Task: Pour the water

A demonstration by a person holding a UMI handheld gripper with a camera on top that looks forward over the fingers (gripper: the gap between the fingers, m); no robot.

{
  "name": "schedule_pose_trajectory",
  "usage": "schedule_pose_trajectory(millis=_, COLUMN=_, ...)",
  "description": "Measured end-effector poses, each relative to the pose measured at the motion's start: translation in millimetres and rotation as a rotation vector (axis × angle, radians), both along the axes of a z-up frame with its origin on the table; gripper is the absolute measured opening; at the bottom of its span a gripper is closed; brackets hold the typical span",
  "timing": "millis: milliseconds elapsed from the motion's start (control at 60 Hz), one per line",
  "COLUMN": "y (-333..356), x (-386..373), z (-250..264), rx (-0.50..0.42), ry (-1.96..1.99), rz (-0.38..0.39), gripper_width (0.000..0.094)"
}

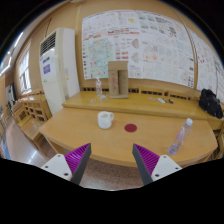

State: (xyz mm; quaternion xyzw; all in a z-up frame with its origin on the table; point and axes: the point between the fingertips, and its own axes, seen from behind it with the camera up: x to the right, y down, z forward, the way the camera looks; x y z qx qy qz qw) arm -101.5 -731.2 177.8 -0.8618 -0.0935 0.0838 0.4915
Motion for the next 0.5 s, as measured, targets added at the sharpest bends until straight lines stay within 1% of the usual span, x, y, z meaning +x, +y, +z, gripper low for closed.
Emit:
schedule_pose_trajectory(millis=117, y=8.9, x=78.0, z=-53.3, rx=-0.042, ry=-0.027, rz=-0.033, gripper_width=0.0853)
schedule_pose_trajectory(millis=283, y=30.6, x=187.3, z=-116.6, rx=-0.069, ry=-0.085, rz=-0.136, gripper_width=0.0852)
schedule_pose_trajectory(millis=400, y=63.0, x=256.6, z=-141.8, rx=-0.058, ry=-0.109, rz=-0.221, gripper_width=0.0852)
schedule_pose_trajectory(millis=500, y=96.8, x=299.5, z=-148.3, rx=-0.015, ry=-0.124, rz=-0.266, gripper_width=0.0851)
